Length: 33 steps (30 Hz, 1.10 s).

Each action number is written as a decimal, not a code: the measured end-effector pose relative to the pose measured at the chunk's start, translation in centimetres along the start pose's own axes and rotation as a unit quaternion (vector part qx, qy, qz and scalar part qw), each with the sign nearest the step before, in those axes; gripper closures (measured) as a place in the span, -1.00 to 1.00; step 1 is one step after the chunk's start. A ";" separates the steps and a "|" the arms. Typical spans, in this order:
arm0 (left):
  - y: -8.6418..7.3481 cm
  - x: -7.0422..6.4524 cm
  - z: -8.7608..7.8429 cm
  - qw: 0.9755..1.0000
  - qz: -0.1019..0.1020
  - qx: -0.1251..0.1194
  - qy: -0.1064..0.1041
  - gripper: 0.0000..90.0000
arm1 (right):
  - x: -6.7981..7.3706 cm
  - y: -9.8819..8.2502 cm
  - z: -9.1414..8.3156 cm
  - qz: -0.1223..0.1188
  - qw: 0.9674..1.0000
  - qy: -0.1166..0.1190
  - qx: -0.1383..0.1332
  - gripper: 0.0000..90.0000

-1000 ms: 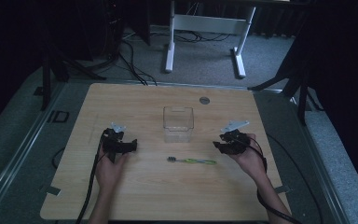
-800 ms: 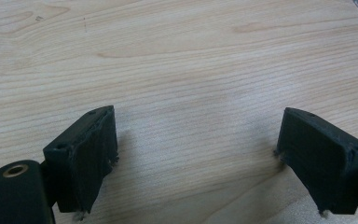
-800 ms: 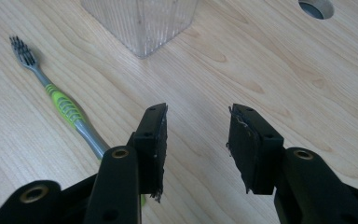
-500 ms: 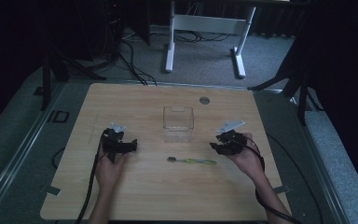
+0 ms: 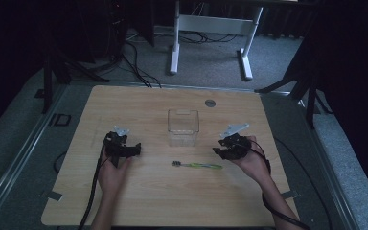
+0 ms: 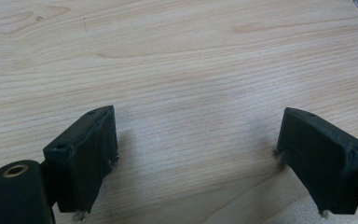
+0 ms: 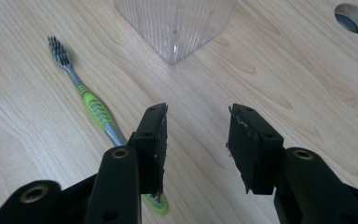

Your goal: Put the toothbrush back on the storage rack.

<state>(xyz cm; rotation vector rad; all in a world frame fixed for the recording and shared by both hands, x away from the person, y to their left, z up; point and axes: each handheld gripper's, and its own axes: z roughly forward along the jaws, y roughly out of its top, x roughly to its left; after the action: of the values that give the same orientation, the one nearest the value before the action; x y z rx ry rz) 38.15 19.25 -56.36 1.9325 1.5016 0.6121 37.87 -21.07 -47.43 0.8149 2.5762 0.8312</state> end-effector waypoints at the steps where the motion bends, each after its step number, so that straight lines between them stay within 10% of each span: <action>1: 0.0 0.0 0.0 1.000 0.000 0.000 0.000 -0.72 | 0.0 0.1 0.0 -0.002 1.000 0.000 0.001 0.27; 33: 0.0 0.0 0.0 1.000 0.000 0.000 0.000 -0.72 | 1.5 1.2 0.5 -0.052 0.998 0.028 0.020 0.27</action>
<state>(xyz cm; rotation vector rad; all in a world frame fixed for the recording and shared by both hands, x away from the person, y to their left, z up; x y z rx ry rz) 38.15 19.25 -56.36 1.9329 1.5019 0.6122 37.39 -19.13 -47.29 0.6719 2.6666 0.7842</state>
